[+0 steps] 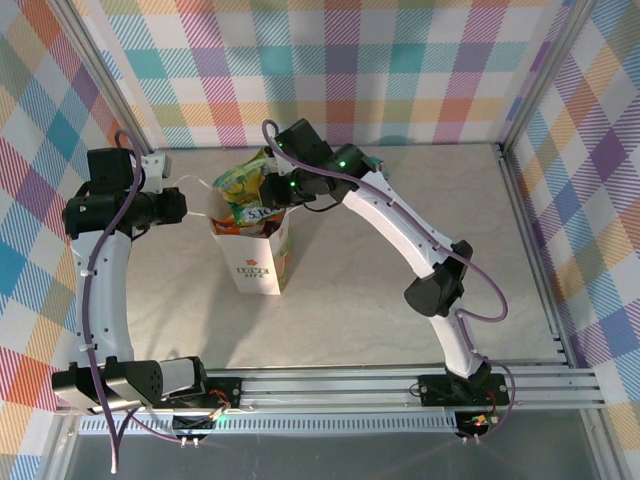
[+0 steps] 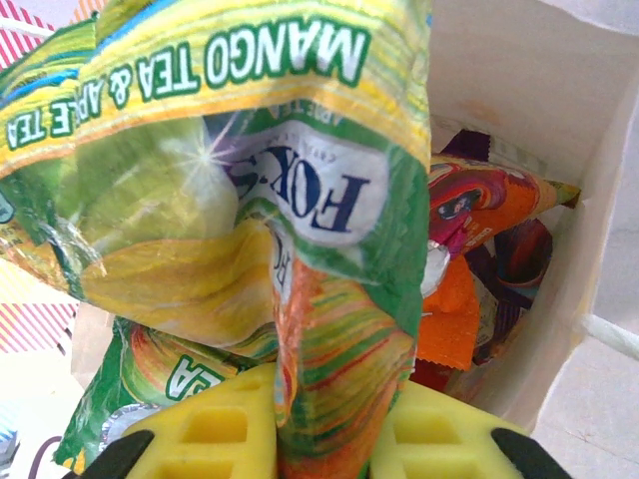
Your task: Place the snacks into the paper bag
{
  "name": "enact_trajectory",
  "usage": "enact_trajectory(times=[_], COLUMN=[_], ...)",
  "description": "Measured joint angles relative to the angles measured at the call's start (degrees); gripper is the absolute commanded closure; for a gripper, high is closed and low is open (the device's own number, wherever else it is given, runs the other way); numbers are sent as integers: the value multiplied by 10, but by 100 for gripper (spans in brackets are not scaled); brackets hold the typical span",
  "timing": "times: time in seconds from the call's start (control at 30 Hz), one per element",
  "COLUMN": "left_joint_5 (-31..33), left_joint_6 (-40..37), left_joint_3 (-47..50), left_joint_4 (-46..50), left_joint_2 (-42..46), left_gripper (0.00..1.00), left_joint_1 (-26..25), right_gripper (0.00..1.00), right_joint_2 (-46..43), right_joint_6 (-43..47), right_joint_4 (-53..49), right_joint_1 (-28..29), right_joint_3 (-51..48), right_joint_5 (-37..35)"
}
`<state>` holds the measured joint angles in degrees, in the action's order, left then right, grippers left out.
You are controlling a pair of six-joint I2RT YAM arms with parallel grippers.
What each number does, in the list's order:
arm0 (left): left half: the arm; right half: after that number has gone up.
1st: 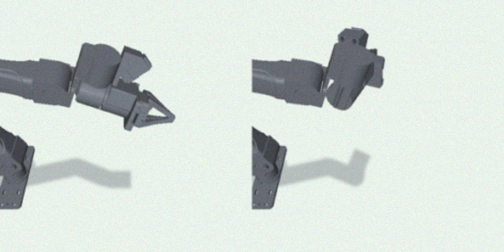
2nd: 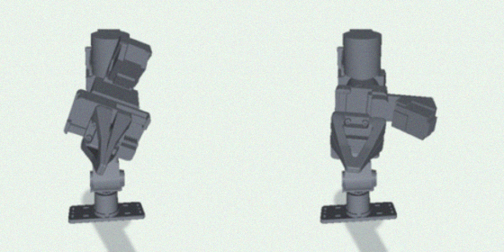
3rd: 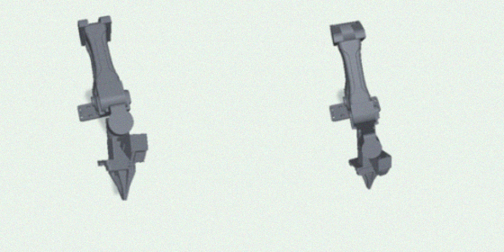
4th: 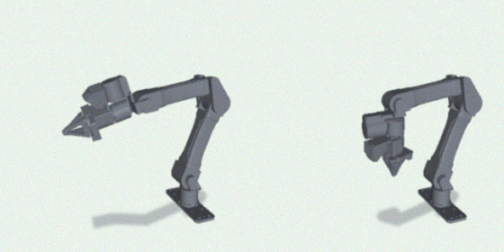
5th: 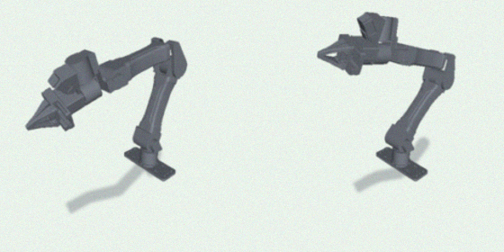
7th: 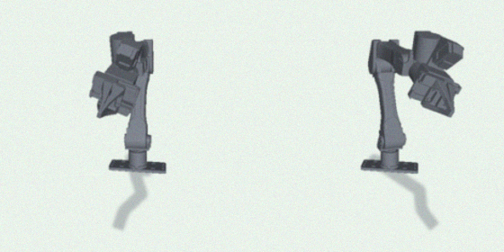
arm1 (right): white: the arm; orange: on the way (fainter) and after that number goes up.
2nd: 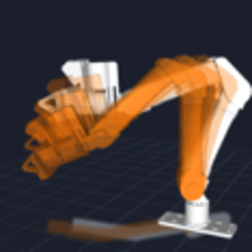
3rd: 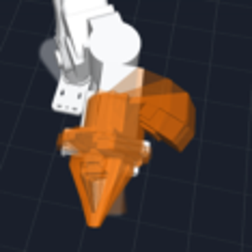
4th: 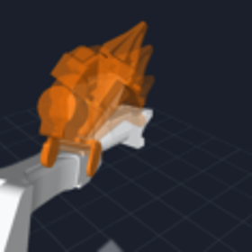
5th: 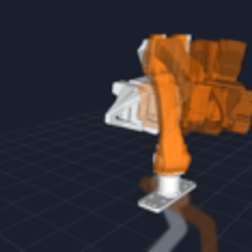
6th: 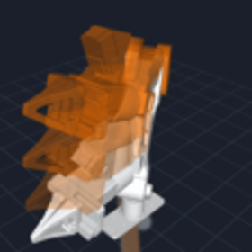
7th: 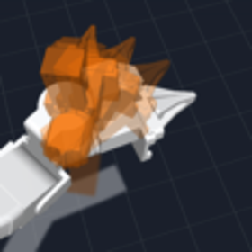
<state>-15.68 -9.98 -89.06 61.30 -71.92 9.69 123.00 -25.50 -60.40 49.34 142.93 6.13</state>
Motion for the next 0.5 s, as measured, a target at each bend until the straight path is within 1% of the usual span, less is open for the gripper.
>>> enact_trajectory(times=[0.5], left_joint_5=[4], left_joint_6=[0], left_joint_3=[4], left_joint_4=[-2], left_joint_2=[1], left_gripper=[87], left_joint_1=[0], right_gripper=[91], right_joint_2=[28], right_joint_6=[-30], right_joint_4=[0], right_joint_1=[15], right_joint_3=[0], right_joint_5=[16])
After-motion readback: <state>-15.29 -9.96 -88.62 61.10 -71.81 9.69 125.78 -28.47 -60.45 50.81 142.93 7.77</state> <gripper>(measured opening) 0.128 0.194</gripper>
